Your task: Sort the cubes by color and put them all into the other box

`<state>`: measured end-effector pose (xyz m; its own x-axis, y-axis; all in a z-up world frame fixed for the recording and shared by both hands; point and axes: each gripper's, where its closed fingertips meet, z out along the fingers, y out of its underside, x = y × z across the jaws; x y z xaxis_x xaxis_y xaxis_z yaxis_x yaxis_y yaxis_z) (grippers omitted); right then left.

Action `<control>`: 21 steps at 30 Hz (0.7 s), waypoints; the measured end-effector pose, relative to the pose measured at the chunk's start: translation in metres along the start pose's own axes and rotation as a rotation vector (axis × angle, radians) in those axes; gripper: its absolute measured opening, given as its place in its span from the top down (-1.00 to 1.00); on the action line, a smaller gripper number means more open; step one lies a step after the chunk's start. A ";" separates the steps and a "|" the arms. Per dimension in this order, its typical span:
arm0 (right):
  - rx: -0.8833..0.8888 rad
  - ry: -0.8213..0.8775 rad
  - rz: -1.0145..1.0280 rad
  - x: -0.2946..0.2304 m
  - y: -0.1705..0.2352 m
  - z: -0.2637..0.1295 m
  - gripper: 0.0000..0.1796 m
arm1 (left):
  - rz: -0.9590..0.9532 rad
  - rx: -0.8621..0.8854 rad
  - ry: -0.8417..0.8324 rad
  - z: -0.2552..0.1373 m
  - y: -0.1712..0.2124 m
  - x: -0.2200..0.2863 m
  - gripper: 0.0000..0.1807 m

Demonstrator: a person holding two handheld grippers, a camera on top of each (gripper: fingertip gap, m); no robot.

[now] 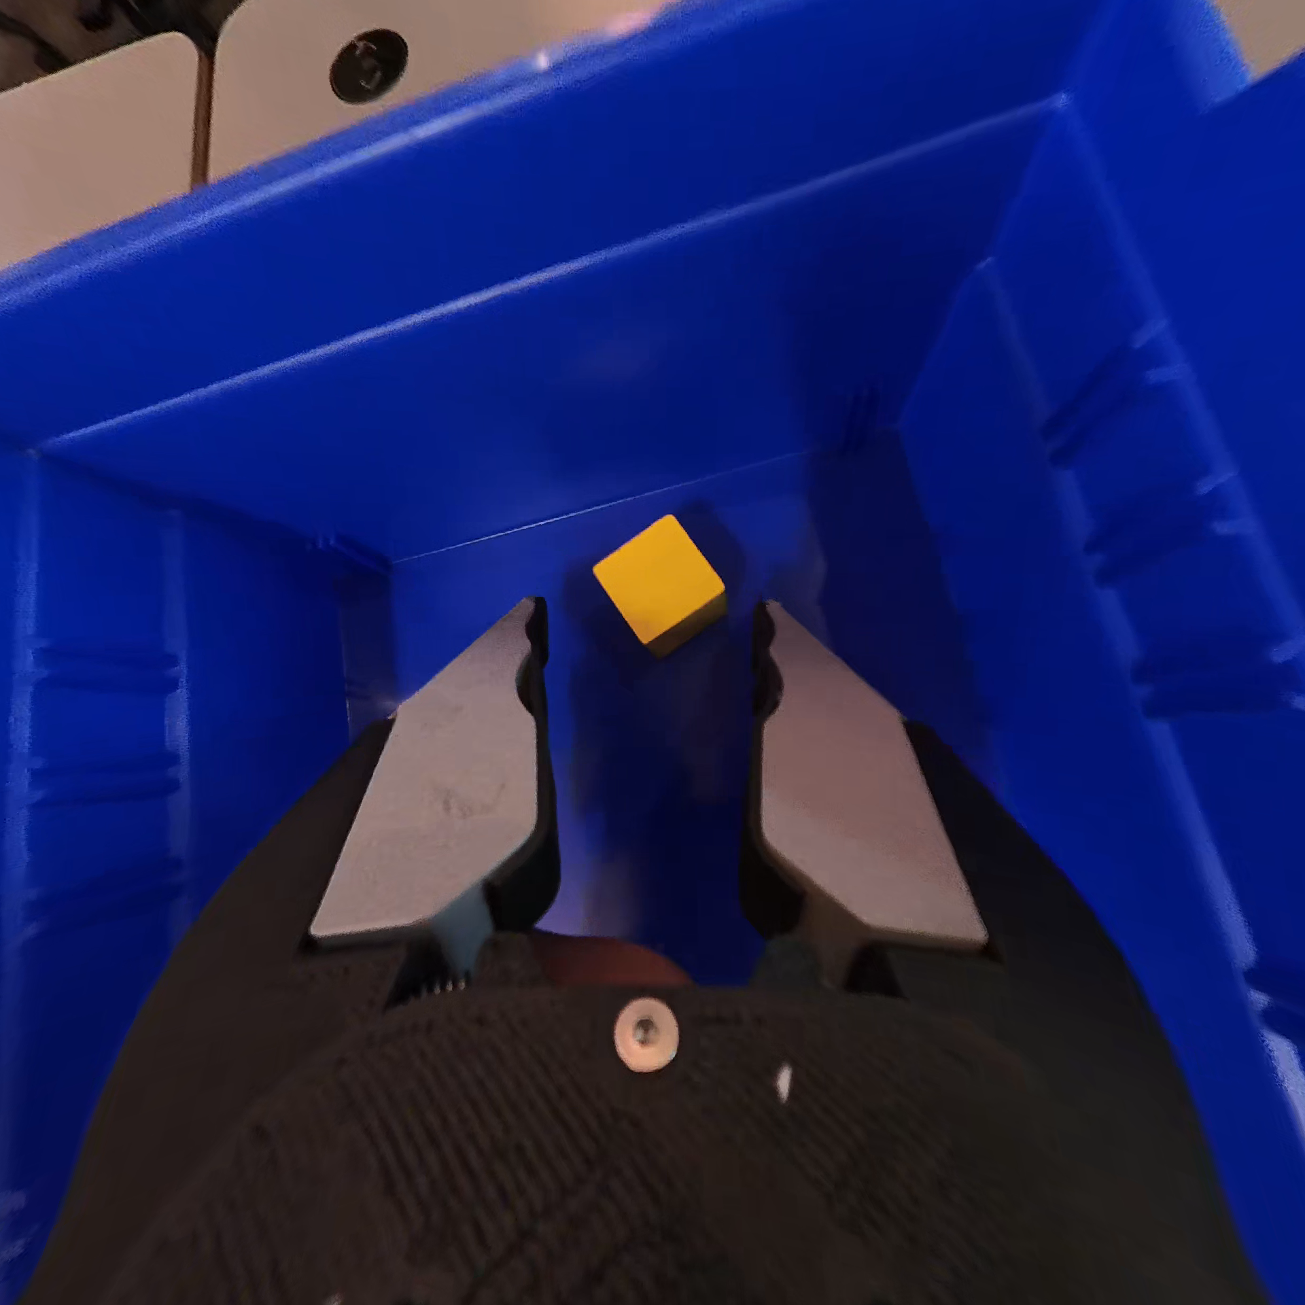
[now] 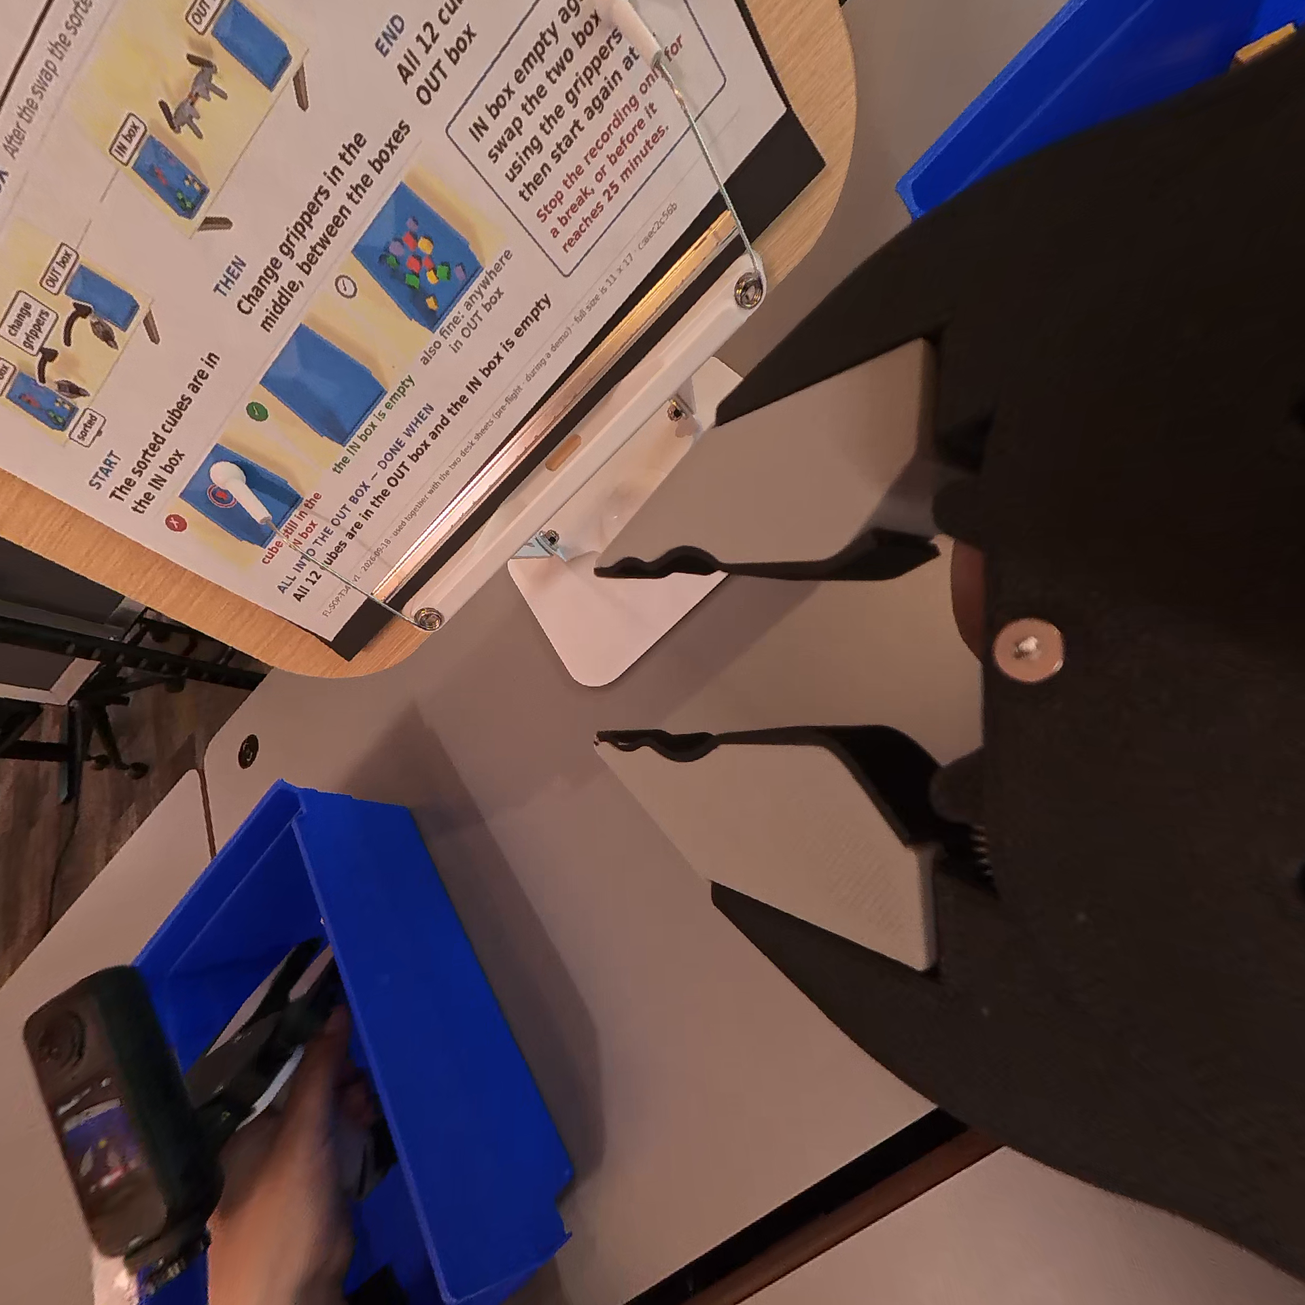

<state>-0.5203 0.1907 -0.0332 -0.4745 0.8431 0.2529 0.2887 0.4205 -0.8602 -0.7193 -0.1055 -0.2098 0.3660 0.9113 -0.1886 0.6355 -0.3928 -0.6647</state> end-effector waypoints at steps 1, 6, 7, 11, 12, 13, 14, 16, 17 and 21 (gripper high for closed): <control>0.000 -0.002 -0.002 -0.001 0.000 0.000 0.56 | 0.006 0.014 0.003 0.000 -0.001 0.000 0.40; 0.006 0.002 -0.015 -0.002 -0.002 -0.001 0.56 | 0.025 0.015 0.028 0.001 0.000 0.002 0.55; 0.005 0.001 -0.015 -0.003 -0.002 0.000 0.56 | 0.035 0.016 0.039 0.001 0.000 0.003 0.62; 0.002 -0.004 -0.025 -0.006 -0.001 0.001 0.57 | 0.082 0.013 0.061 0.000 0.001 0.004 0.69; 0.000 -0.005 -0.029 -0.007 -0.001 0.001 0.57 | 0.086 0.009 0.068 0.000 0.002 0.005 0.69; -0.002 -0.006 -0.032 -0.007 -0.001 0.002 0.57 | 0.090 0.004 0.081 -0.001 0.002 0.006 0.69; -0.005 -0.008 -0.034 -0.008 0.000 0.002 0.57 | 0.093 -0.002 0.108 -0.002 0.003 0.008 0.70; -0.010 -0.014 -0.033 -0.009 0.001 0.004 0.58 | 0.092 0.022 0.180 -0.009 -0.002 0.014 0.70; -0.010 -0.021 -0.028 -0.010 0.002 0.004 0.58 | 0.093 0.051 0.211 -0.014 -0.006 0.016 0.70; 0.004 -0.076 0.015 -0.016 0.001 0.005 0.58 | 0.121 0.157 0.252 -0.039 -0.023 0.006 0.70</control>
<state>-0.5166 0.1763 -0.0400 -0.5320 0.8214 0.2058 0.2929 0.4065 -0.8654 -0.7055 -0.0957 -0.1675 0.6021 0.7920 -0.1008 0.4713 -0.4545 -0.7558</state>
